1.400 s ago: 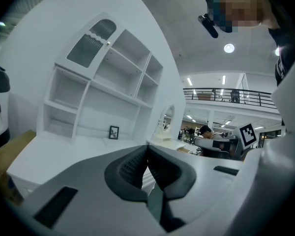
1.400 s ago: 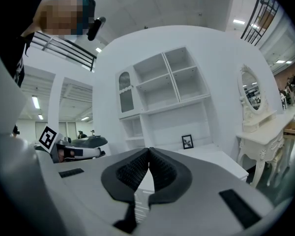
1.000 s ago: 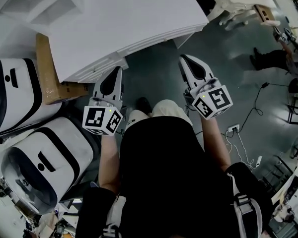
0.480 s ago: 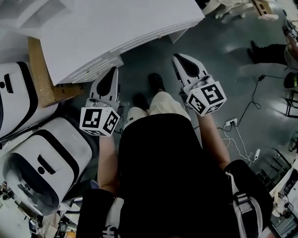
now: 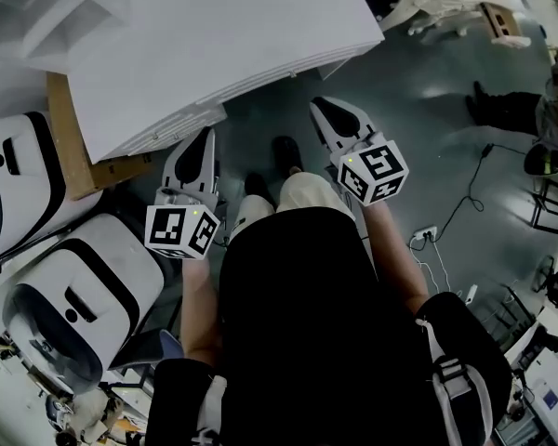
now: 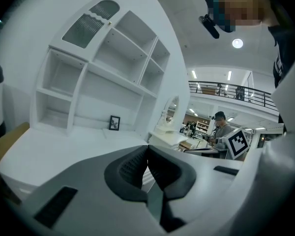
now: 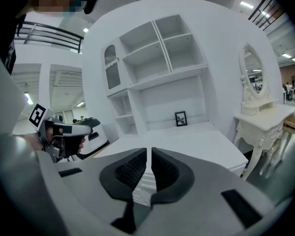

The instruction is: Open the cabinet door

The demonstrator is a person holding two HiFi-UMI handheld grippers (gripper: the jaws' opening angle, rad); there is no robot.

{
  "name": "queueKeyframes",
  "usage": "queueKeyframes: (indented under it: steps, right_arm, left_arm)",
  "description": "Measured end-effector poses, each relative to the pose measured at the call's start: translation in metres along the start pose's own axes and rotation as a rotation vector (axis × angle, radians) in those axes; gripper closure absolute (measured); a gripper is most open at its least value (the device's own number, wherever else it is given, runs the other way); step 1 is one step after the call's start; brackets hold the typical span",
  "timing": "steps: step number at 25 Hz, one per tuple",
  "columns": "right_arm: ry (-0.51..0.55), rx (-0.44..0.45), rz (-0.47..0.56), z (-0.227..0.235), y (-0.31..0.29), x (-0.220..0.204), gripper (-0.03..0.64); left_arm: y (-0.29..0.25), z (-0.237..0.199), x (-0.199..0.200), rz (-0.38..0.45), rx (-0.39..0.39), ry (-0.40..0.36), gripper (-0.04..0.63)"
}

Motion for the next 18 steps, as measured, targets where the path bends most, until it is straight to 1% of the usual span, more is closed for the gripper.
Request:
queueKeyframes:
  steps: [9,18]
  right_arm:
    - [-0.004,0.045,-0.115,0.052,-0.032,-0.013,0.545]
    - [-0.019,0.104,-0.232,0.092,-0.065,-0.039,0.526]
  left_arm:
    - [-0.035,0.018,0.001,-0.006,0.056,0.004,0.572]
    - [-0.059,0.029,-0.001,0.004,0.146,0.018,0.572]
Point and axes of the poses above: the fingertips, and each gripper's own axes: y backward along the fingers, z to its right, x out of its top, the point moved 10 cm from there along y, backward along the fingers, and after that the axes turned 2 degrees about z, right-handed, at the moved point
